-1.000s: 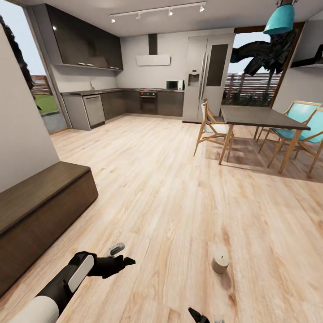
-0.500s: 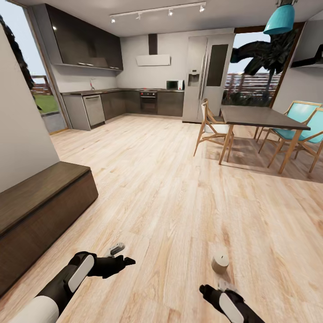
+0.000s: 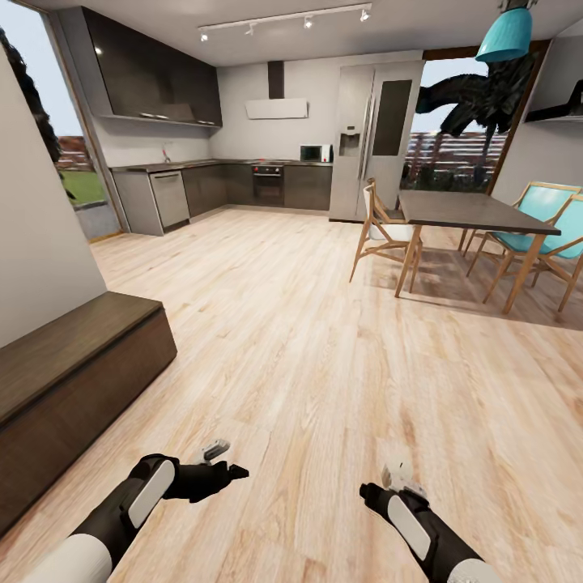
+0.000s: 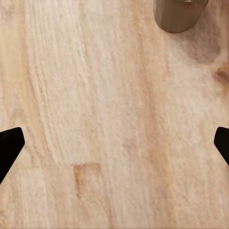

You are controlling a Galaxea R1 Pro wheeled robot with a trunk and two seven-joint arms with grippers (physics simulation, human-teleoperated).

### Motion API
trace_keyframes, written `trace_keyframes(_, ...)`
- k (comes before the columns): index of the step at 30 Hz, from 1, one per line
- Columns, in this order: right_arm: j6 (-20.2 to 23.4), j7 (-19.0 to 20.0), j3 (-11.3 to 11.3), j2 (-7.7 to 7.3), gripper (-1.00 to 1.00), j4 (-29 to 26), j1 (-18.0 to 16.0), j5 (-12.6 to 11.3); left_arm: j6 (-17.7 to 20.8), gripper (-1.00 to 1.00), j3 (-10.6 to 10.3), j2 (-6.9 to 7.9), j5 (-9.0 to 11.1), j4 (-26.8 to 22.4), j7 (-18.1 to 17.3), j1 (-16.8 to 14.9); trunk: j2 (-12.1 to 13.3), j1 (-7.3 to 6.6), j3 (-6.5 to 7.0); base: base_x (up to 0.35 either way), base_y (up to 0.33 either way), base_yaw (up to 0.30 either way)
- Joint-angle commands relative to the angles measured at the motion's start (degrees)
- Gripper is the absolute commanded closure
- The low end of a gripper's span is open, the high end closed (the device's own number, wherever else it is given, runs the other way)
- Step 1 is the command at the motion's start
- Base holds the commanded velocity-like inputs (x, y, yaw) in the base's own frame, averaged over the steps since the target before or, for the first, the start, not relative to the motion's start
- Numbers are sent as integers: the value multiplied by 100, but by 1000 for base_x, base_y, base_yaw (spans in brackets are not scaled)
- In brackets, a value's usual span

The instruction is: Place each of the two pumpkins and all three candles from the living room inside a cabinet in the living room (use any cabinet), then make sure every cabinet is closed, and position the cauldron so it is next to a table in the living room.

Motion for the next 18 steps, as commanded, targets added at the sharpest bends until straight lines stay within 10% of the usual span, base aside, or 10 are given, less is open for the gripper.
trace_keyframes(1, 18, -53, 49, -11, -100, -11, -10, -46, 7, -100, -14, 4, -23, -3, -24, -4, -2, 0, -5, 107, -61, 0)
trace_keyframes(10, 376, -98, 51, -17, -100, -8, -61, -24, -70, -100, -14, -54, -40, -3, 125, -4, -2, 0, -5, 189, -147, 0)
trace_keyframes(18, 392, -50, 58, -26, -100, -24, -67, 182, -288, -100, 5, -450, 24, -215, 2065, -4, -2, 0, -5, 85, -65, 0)
